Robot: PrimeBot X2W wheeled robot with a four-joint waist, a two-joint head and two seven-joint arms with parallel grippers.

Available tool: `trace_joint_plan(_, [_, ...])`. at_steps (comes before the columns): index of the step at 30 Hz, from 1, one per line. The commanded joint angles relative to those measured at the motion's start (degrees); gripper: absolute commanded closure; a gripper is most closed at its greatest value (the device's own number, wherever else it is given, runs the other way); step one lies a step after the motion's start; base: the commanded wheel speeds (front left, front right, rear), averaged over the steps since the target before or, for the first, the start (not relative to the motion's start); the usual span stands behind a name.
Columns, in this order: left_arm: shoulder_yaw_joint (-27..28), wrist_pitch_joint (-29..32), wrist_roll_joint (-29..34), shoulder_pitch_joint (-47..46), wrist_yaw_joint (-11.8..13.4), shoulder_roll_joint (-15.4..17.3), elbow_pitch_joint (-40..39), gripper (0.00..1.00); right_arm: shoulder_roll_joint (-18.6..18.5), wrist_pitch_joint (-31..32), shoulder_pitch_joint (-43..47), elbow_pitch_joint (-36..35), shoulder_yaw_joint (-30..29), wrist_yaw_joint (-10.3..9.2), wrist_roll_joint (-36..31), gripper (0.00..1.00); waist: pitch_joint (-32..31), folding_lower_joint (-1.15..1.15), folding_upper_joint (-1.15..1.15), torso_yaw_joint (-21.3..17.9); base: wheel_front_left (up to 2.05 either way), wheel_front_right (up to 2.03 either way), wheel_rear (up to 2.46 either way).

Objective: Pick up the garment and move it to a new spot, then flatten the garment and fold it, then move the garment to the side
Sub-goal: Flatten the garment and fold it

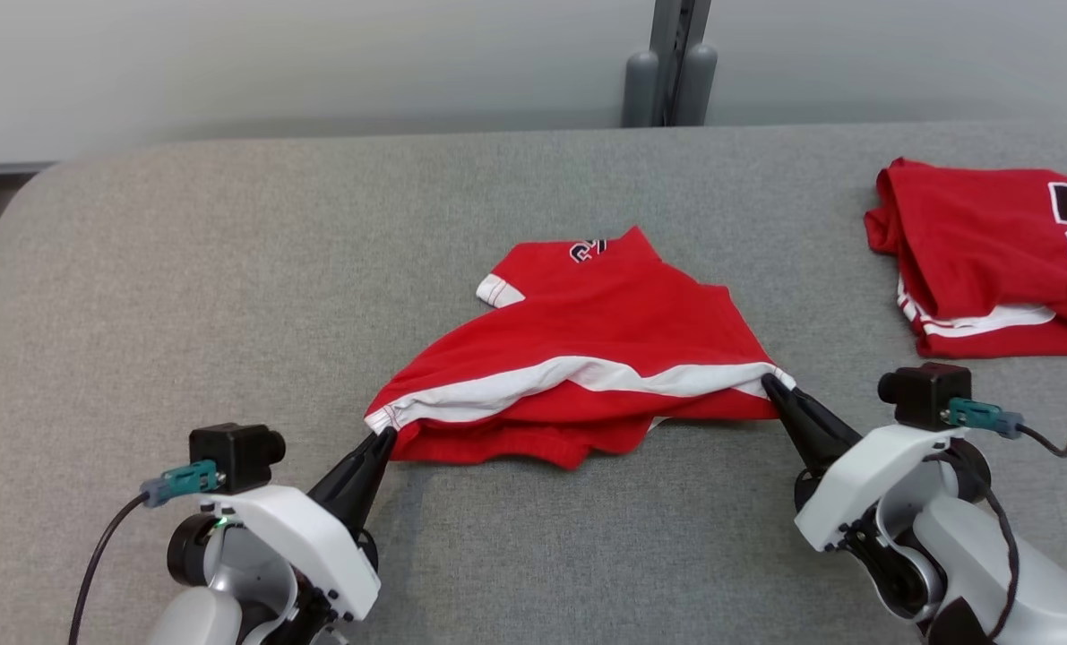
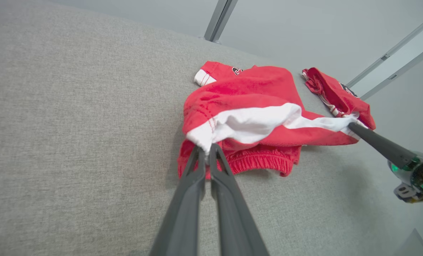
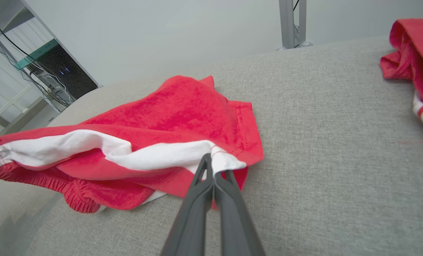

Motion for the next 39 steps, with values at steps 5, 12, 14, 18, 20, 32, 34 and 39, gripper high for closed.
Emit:
trace_joint_plan(5, [0.6,1.8,-0.6,4.3,0.7,3.1,-8.6,1.0,-3.9,-2.2,4.2,-5.2,-0.9,0.01,1.6,1.0,-4.5,0.0,0.0,-1.1,0.0,0.0,0.0])
trace_joint_plan(12, [0.7,5.5,0.5,3.7,1.3,7.0,-16.2,1.0,-6.8,-2.6,5.7,-11.1,-3.8,0.01,1.1,1.0,-5.3,0.0,0.0,-2.6,0.0,0.0,0.0])
trace_joint_plan(14, [-0.4,7.7,-0.5,-0.7,0.5,9.4,-16.1,1.0,-6.9,-1.2,3.2,-14.0,-5.1,0.01,1.8,1.0,-3.9,0.0,0.0,-3.5,0.0,0.0,0.0])
trace_joint_plan(18, [-1.8,9.3,-1.0,-8.8,0.0,11.0,-13.7,1.0,-7.3,1.0,-1.3,-15.9,-5.5,0.01,2.5,1.0,-1.2,0.0,0.0,-4.3,0.0,0.0,0.0])
trace_joint_plan(20, [-2.7,9.8,-0.8,-15.8,-0.2,12.2,-10.8,1.0,-7.5,2.3,-5.4,-16.6,-5.8,0.01,3.1,1.0,1.3,0.0,0.0,-4.6,0.0,0.0,0.0])
trace_joint_plan(32, [-12.4,10.8,-2.6,-60.0,-0.1,17.8,7.8,1.0,-8.2,5.5,-41.3,-11.9,-7.4,0.01,4.6,1.0,19.8,0.0,0.0,-7.3,0.0,0.0,0.0])
trace_joint_plan(34, [-14.2,9.8,-2.1,-66.3,-0.1,18.2,11.0,1.0,-8.2,4.5,-46.7,-9.9,-8.3,0.01,5.1,1.0,22.0,0.0,0.0,-7.3,0.0,0.0,0.0])
trace_joint_plan(39, [-17.2,4.1,-1.5,-78.5,-0.1,17.3,19.3,1.0,-8.0,-0.2,-58.5,-3.3,-10.9,-0.01,4.4,1.0,25.1,0.0,0.0,-7.6,0.0,0.0,0.0])
